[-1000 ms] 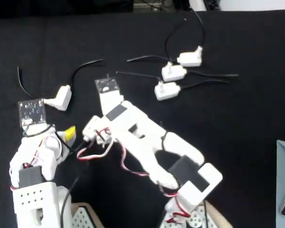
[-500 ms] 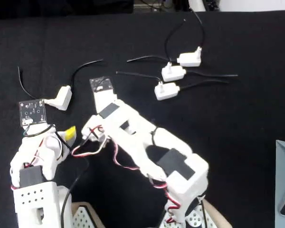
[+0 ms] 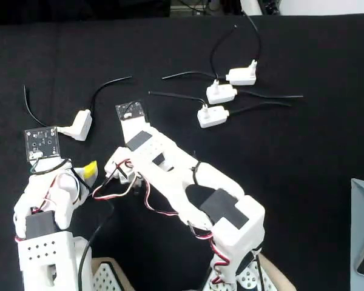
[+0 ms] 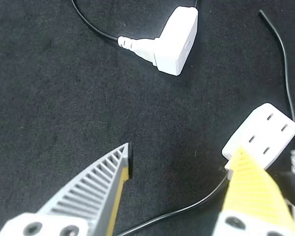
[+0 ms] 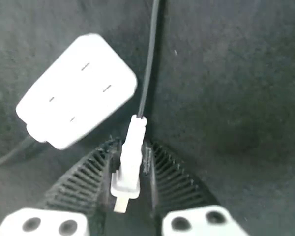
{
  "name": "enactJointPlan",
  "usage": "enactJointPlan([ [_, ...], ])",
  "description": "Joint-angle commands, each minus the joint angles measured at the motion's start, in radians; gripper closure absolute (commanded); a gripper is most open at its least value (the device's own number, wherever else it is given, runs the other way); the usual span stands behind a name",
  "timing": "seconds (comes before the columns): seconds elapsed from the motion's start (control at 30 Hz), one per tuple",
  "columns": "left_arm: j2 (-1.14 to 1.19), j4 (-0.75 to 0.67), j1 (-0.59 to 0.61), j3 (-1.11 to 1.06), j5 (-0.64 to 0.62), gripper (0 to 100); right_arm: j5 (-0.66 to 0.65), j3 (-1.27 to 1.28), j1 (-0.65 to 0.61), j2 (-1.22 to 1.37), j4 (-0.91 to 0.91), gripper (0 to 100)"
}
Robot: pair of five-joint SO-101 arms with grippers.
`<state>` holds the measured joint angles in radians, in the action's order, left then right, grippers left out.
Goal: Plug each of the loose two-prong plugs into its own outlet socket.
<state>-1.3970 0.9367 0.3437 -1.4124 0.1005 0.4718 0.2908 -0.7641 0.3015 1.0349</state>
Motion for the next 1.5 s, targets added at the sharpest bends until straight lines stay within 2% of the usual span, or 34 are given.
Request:
enactJointPlan([
  [0.0,-0.011,-0.035,0.01,-0.004,-0.008,68,-0.043,-0.015,-0.003,-0.142,0.072,98.6],
  [0.17,-0.011,-0.055,0.012,-0.013,-0.011,68,-0.133,0.128,0.06,-0.374,0.028,98.6],
  [0.33,-0.011,-0.103,0.012,-0.008,-0.018,68,-0.281,0.36,0.084,-0.668,-0.14,98.6],
  [0.5,-0.011,-0.167,0.01,0.024,-0.117,68,-0.414,0.57,0.078,-0.941,-0.293,98.7],
  [0.67,-0.011,-0.161,-0.028,0.105,-0.189,68,-0.442,0.653,0.077,-1.121,-0.327,98.7],
  [0.9,-0.009,-0.167,-0.245,0.142,-0.232,68,-0.443,0.702,0.002,-1.239,-0.327,98.7],
  [1.13,-0.011,-0.153,-0.364,0.229,-0.229,68,-0.496,0.757,-0.058,-1.288,-0.327,98.7],
  [1.33,-0.012,0.015,-0.492,0.344,-0.155,68,-0.497,0.762,-0.052,-1.287,-0.321,98.7],
  [1.47,-0.012,0.061,-0.509,0.372,-0.149,68,-0.497,0.762,-0.051,-1.287,-0.318,98.7],
])
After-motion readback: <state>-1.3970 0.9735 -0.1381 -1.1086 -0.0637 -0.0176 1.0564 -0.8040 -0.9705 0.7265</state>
